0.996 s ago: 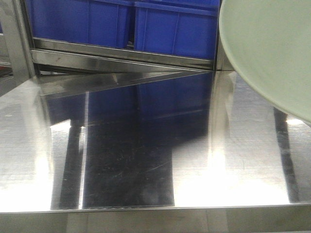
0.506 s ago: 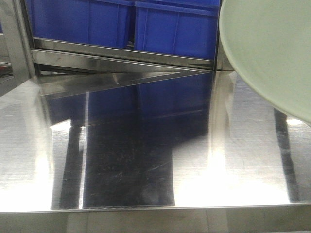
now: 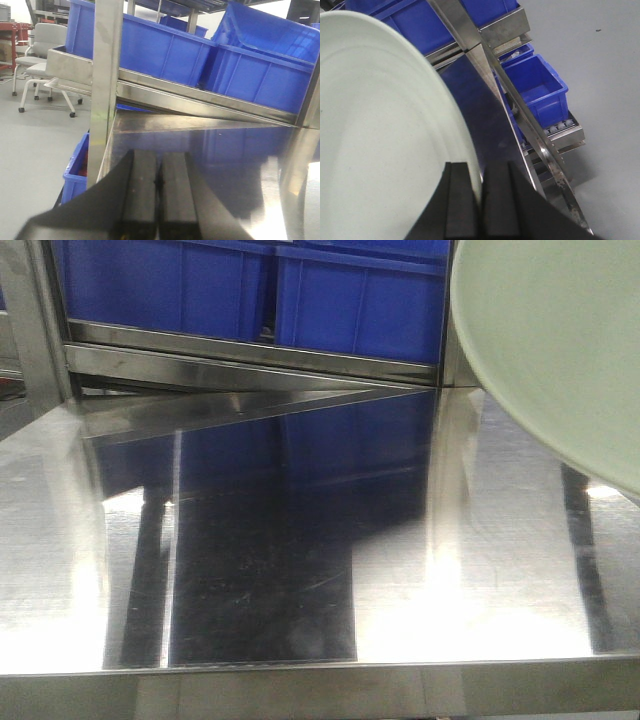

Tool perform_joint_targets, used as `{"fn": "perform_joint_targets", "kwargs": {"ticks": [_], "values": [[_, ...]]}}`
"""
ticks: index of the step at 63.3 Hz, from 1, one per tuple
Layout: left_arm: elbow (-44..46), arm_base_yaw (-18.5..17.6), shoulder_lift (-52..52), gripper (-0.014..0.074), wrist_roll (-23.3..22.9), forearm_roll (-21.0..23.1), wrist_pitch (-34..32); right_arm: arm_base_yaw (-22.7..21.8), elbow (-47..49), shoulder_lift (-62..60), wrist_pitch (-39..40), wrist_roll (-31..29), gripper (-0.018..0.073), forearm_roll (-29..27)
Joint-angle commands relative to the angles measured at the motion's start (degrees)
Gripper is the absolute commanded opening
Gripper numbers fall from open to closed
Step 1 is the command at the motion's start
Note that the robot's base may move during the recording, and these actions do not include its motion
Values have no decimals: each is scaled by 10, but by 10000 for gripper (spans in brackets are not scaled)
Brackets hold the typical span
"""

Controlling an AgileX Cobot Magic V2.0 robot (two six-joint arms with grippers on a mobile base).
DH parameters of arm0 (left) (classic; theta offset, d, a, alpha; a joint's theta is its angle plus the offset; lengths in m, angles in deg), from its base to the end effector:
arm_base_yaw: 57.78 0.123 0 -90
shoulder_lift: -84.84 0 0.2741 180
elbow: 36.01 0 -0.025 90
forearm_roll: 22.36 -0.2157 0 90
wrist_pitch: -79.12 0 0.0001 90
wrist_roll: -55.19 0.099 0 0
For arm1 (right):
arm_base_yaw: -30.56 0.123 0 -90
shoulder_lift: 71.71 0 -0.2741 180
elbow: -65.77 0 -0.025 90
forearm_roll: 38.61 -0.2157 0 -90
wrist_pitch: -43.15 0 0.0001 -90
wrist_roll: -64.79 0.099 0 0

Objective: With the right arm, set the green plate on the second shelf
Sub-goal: 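Raise the held plate upright beside the right arm, then drive the base away from the table holding the plate in the right gripper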

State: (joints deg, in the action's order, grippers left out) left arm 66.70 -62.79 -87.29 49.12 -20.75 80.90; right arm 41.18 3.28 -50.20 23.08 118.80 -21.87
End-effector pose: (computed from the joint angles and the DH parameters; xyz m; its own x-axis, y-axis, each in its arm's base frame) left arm 0.0400 -0.0036 0.2088 0.0409 -0.1377 -0.9896 0.0945 0.9865 -0.1334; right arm 0.0537 0.0001 0.2482 -0.2324 0.5830 -0.7785 0.0700 0.8084 0.5845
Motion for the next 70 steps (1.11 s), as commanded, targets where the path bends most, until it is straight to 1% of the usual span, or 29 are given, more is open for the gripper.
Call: {"fn": "perform_joint_targets", "kwargs": {"ticks": [1,70], "values": [[-23,-4,-10,130,-2,5,-51,-4,17,6,59,0,55,11],[-23,-4,-10,130,-2,5,-51,-4,17,6,59,0,55,11]]}}
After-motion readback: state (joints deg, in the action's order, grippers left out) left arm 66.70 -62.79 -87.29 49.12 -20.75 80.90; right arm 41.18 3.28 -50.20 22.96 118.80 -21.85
